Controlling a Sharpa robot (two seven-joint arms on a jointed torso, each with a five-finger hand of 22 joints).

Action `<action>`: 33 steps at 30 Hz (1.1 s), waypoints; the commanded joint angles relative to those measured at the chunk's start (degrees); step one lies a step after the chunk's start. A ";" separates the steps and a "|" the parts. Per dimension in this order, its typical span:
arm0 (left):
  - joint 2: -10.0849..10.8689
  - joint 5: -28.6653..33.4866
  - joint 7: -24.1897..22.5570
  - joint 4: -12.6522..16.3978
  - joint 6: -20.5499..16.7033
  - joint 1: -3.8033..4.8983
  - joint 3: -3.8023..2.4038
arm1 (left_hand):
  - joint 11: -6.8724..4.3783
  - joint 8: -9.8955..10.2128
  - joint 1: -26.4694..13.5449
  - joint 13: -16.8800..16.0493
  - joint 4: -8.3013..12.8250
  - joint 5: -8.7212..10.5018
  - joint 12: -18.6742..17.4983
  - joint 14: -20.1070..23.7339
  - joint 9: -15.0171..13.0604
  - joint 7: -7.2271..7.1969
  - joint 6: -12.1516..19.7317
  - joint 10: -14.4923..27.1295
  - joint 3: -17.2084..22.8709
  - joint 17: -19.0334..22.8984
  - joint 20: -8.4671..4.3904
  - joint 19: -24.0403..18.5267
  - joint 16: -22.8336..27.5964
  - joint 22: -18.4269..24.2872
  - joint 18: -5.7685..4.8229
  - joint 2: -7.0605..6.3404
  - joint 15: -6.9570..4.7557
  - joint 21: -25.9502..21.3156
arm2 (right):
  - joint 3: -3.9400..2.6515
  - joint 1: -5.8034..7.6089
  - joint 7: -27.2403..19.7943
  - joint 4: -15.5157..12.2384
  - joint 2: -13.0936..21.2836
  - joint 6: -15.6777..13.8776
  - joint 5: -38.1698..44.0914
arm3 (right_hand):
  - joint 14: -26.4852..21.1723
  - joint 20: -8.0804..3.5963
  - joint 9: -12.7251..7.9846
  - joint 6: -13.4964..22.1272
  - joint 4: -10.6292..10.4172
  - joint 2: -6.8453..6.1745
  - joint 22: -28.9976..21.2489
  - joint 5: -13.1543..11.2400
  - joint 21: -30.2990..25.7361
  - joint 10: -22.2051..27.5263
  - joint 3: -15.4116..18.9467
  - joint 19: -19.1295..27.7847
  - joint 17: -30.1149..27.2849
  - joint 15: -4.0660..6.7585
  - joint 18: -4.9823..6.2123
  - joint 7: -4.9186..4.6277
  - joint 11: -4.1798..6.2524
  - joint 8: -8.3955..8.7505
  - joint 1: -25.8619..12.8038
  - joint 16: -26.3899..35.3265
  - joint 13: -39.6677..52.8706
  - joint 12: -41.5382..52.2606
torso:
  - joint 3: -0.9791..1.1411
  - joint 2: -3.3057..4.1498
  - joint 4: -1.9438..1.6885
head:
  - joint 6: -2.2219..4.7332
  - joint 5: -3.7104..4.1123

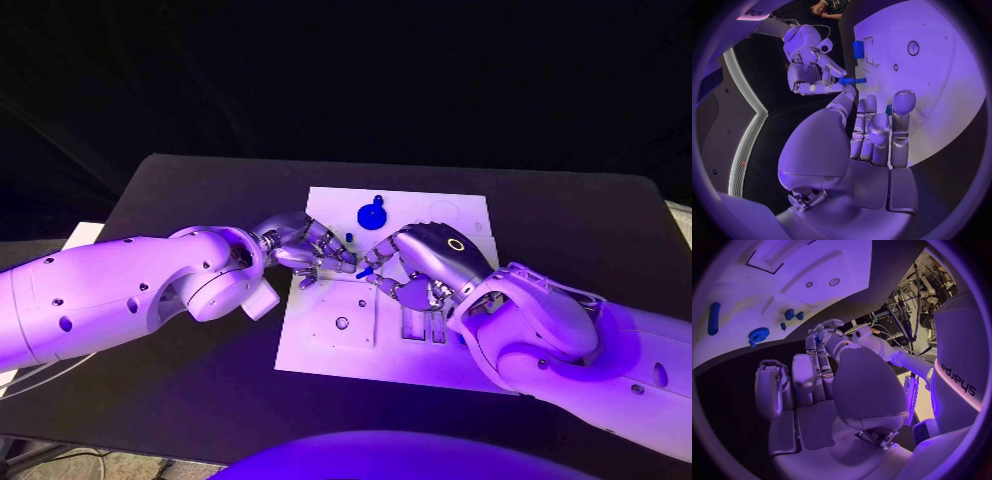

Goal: Assemble the parts on the task board

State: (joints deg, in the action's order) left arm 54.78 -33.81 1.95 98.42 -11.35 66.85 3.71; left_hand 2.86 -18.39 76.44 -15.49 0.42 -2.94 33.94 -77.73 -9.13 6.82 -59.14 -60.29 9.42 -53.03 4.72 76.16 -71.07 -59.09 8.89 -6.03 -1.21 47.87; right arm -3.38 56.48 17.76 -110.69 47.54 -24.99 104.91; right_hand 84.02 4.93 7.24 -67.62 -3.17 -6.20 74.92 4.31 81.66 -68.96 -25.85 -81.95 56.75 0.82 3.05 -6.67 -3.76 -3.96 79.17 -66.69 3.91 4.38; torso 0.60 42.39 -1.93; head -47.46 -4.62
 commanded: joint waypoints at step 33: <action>-0.34 0.01 -0.06 0.08 3.76 -0.03 -0.03 | 0.09 -0.81 0.99 -0.23 0.16 0.15 0.48 0.32 -0.26 0.02 0.86 0.98 -1.92 0.50 -0.03 0.12 0.02 0.13 -0.88 -0.35 0.01 -0.31 | -0.06 -0.04 -0.08 0.11 -0.93 0.57 0.48 | 0.95 0.21 0.05 -0.11 0.25 -0.25 1.86 0.39 0.17 0.05 -0.09 -0.20 -0.06 0.06 0.09 -0.33 -0.14 -0.18 -0.41 0.25 -0.07 -0.24 | 0.02 0.02 0.02 | -0.28 0.19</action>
State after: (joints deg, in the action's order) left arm 54.57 -33.78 2.01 98.41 -9.17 66.85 3.70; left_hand 3.05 -18.96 76.75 -15.67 0.65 -2.94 34.17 -77.73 -9.33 6.82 -58.72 -59.67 7.75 -52.61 4.51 76.37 -71.07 -59.00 8.89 -6.34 -1.21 47.86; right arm -3.40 56.48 17.82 -110.50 46.69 -24.76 104.91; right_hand 84.02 4.93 7.19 -67.55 -3.16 -6.20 74.91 4.31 81.66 -68.96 -25.85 -81.95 56.76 0.82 3.05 -6.73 -3.76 -3.94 79.17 -66.69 3.92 4.38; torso 0.61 42.41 -1.92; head -47.70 -4.46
